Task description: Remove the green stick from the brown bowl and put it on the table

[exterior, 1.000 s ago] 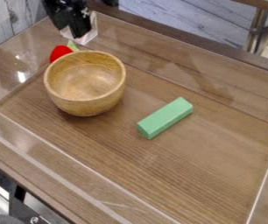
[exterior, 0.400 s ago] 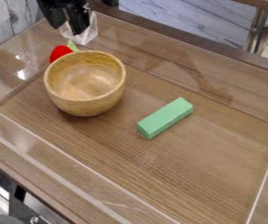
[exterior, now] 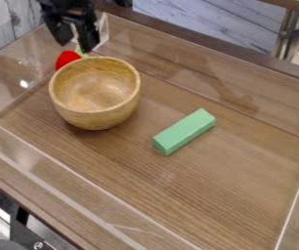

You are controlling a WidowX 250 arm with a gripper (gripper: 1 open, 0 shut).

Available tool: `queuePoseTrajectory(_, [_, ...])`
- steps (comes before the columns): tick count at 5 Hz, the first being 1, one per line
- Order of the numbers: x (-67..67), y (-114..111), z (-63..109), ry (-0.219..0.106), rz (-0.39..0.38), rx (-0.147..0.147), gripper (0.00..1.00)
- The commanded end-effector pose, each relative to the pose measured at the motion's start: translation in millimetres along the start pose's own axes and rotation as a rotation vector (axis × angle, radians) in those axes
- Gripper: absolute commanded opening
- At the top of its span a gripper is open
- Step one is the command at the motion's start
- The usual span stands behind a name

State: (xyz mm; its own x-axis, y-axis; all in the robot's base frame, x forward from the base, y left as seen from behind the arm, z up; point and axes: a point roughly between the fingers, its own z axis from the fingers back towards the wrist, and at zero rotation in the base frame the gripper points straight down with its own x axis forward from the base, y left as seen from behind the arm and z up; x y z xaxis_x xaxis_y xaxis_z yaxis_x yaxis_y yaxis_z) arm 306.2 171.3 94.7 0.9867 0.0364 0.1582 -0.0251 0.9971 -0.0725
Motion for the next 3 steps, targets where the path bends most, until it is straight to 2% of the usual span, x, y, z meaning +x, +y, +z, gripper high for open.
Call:
queuePoseTrajectory(1, [4.0,4,2.9,-0.017,-0.002,0.027,1.0])
queuePoseTrajectory(3, [7.1,20,-1.9,0.0,0.034,0.022,1.0])
